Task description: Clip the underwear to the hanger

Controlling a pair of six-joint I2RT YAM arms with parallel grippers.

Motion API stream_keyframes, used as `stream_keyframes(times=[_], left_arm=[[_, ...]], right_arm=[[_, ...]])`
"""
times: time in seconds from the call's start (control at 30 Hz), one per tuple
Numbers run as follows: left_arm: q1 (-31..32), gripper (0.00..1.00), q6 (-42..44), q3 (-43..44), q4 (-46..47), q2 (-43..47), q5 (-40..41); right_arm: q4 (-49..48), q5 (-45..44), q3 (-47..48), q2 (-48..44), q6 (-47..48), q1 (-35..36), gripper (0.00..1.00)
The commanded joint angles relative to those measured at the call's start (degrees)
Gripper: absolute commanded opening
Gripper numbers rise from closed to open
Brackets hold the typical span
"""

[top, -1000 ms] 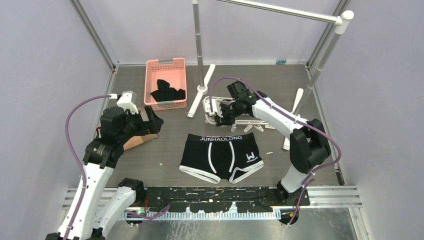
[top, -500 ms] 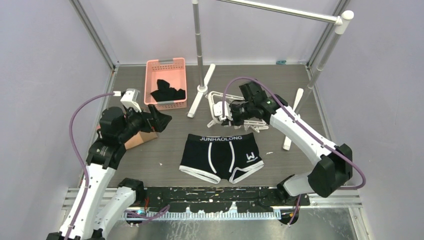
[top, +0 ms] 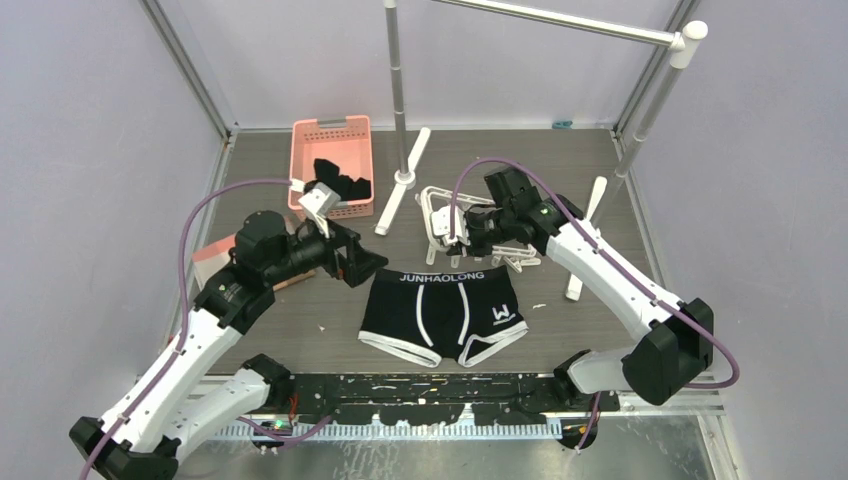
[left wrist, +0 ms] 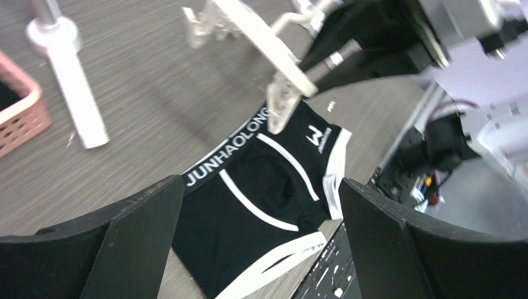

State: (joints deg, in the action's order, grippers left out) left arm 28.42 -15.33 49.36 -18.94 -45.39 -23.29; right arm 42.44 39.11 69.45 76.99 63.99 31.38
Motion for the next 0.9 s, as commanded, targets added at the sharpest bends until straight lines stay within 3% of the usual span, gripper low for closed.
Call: stream_keyframes(times=[0.0, 0.2, 0.5, 0.6, 0.87], left_arm=[[4.7, 0.98, 7.0, -1.0, 7.8, -0.6, -5.3], [6.4, 1.0, 10.2, -5.4, 19.2, 0.6, -10.1], [7.7, 0.88, 12.0, -3.1, 25.5, -6.6, -17.6], [8.7, 0.82, 12.6, -2.3, 25.9, -8.9, -19.7], [12.8, 0.87, 15.8, -0.9, 24.8, -13.1, -18.0]], right_arm=[[-3.1, 2.4, 1.2, -5.0, 0.2, -0.2, 0.0], [-3.2, 0.6, -0.6, -8.8, -0.4, -0.2, 0.0], [-6.9, 2.5, -5.9, -14.9, 4.1, -0.2, 0.0], [-7.1, 3.8, -6.7, -15.8, 5.3, -0.2, 0.0], [-8.3, 4.1, -7.2, -16.3, 3.7, -0.2, 0.0]])
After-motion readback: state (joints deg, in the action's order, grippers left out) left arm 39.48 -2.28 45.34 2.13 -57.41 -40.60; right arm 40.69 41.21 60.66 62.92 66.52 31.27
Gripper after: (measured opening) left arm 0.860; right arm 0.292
